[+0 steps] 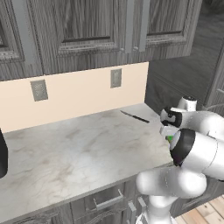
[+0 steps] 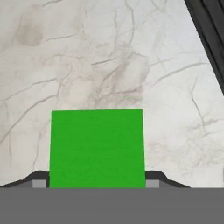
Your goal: Place the sponge inside the microwave to prepare for sanitizing.
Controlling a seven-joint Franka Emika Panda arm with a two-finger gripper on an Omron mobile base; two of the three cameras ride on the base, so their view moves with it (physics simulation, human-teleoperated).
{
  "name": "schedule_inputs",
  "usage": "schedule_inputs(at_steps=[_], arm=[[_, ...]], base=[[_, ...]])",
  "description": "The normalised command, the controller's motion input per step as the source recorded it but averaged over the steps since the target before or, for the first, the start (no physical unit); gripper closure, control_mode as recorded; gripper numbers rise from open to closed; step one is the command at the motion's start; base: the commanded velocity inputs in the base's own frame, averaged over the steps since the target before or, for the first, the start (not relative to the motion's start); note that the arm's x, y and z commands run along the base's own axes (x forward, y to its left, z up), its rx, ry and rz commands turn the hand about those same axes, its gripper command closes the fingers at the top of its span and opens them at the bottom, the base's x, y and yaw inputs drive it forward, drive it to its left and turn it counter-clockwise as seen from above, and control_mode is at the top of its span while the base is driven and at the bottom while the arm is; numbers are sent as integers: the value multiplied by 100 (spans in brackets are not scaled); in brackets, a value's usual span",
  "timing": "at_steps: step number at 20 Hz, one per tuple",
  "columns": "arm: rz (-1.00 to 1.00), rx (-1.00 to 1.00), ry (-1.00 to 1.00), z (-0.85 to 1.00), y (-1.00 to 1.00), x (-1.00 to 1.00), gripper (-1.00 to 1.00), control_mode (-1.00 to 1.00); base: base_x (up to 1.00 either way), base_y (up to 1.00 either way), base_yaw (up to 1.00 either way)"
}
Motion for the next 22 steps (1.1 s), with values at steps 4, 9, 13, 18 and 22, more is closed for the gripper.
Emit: schedule_inputs(at_steps=[4,9,13,18,22], arm=[[0,0,-3,40,16,-39,100,-100],[0,-2,-9,41,15,-35,100,-100],[0,0,-11,37,14,-30,100,-100],[0,0,-5,35,10,-23,100,-100],[0,0,0,35,6,-17,100,-100]], base=[[0,0,0],[0,0,0],[0,0,0],[0,0,0],[0,0,0]])
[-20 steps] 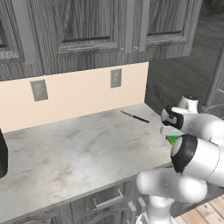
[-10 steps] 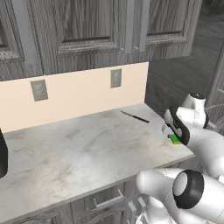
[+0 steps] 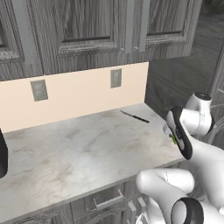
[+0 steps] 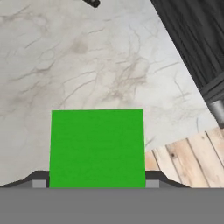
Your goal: Place the sponge inside the microwave to prepare for sanitizing.
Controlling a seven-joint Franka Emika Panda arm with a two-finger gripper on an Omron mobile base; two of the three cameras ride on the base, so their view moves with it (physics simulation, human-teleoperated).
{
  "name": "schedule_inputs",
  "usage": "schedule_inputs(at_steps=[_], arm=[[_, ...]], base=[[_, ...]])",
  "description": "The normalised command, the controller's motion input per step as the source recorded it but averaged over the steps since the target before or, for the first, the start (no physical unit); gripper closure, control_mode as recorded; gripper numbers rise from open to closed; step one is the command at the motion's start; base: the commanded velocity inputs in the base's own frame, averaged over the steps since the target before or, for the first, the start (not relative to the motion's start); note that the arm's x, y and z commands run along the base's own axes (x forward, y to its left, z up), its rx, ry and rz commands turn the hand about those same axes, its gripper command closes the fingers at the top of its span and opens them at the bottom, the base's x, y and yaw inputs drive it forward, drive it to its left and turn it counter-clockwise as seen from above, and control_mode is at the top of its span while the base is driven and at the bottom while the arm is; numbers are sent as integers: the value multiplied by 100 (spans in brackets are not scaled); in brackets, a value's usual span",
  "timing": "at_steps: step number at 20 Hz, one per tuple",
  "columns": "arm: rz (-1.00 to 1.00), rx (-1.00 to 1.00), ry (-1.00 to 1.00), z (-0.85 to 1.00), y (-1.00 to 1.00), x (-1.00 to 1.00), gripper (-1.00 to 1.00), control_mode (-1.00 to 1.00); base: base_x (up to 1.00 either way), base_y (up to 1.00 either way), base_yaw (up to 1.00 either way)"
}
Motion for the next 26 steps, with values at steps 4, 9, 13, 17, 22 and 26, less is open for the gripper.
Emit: schedule_inputs(at_steps=[4,9,13,17,22,26], arm=[[0,0,0,35,7,-16,100,-100],[0,0,0,32,7,-16,100,-100],[0,0,0,30,6,-13,100,-100],[0,0,0,20,9,-7,100,-100],[3,0,-2,2,0,-5,100,-100],[0,0,0,0,0,0,100,-100]], base=[[0,0,0],[0,0,0],[0,0,0],[0,0,0],[0,0,0],[0,0,0]])
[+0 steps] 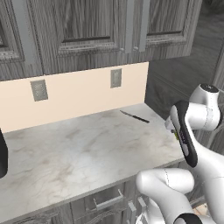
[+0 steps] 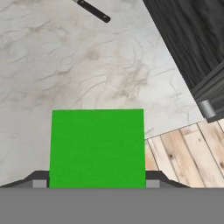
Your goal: Place the sponge inside the microwave to prepare for sanitizing.
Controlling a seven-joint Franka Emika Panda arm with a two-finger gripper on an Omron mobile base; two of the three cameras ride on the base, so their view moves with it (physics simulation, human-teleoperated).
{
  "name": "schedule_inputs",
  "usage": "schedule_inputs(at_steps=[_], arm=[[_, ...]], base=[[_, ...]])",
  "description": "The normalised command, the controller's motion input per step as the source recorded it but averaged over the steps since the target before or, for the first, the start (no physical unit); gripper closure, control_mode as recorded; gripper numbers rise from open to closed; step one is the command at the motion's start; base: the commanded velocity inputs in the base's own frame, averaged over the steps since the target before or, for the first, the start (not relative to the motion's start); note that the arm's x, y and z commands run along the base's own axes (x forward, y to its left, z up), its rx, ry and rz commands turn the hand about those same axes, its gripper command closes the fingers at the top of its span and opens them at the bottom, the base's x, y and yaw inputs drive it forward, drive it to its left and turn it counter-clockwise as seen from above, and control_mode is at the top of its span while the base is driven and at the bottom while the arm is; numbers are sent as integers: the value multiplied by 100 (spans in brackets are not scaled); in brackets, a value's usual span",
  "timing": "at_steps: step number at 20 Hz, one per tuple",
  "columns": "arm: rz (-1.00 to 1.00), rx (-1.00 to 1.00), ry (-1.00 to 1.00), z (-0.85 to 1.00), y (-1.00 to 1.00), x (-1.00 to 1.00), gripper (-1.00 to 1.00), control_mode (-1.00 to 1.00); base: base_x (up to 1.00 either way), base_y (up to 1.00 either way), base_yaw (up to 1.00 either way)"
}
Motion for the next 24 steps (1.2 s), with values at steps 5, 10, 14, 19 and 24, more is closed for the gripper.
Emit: schedule_inputs(at_steps=[5,10,14,19,24], arm=[[0,0,0,0,0,0,100,-100],[0,0,0,0,0,0,100,100],[0,0,0,0,0,0,100,100],[0,0,0,0,0,0,100,100],[0,0,0,0,0,0,100,100]], base=[[0,0,0],[0,0,0],[0,0,0],[-3,0,0],[-40,0,0]])
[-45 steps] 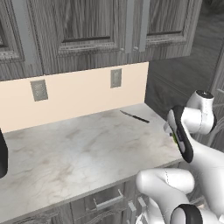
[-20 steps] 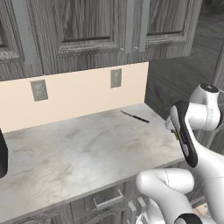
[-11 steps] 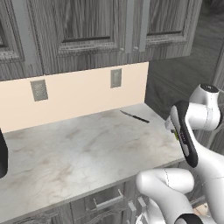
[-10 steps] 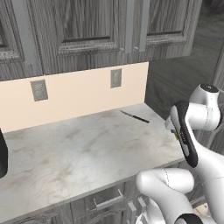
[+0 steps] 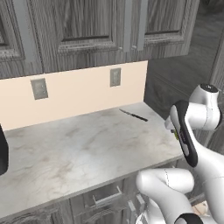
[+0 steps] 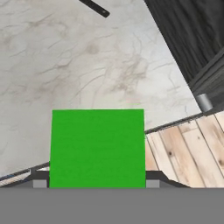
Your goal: Place the sponge inside the microwave to prepare for sanitizing.
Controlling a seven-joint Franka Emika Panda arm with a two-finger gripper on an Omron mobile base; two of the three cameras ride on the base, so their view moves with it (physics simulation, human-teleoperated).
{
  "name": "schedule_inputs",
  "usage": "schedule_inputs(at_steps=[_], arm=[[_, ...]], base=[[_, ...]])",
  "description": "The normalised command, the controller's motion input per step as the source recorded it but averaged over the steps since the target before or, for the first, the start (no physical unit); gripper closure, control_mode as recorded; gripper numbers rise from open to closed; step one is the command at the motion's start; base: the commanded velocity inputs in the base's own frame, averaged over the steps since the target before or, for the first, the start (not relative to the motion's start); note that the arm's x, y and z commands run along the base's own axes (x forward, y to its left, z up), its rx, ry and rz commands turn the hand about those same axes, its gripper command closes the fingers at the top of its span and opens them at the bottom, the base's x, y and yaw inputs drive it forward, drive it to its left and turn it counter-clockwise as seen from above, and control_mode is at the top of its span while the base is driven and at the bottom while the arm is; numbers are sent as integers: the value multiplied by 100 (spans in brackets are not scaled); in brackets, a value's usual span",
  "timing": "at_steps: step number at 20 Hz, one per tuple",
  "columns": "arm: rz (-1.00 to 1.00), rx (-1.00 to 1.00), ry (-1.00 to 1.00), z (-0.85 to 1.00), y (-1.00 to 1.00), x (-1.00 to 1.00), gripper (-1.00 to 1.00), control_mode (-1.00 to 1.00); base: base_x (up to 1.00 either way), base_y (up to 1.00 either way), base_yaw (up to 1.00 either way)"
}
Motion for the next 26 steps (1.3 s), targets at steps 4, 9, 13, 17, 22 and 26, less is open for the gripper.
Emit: schedule_inputs(at_steps=[4,9,13,17,22,26], arm=[[0,0,0,0,0,0,100,100],[0,0,0,0,0,0,100,100],[0,0,0,0,0,0,100,100],[0,0,0,0,0,0,100,100],[0,0,0,0,0,0,100,100],[0,0,0,0,0,0,100,100]], base=[[-69,0,0],[-81,-1,-2],[-78,-1,-7],[-46,0,-30],[-16,1,-63],[-3,3,-70]])
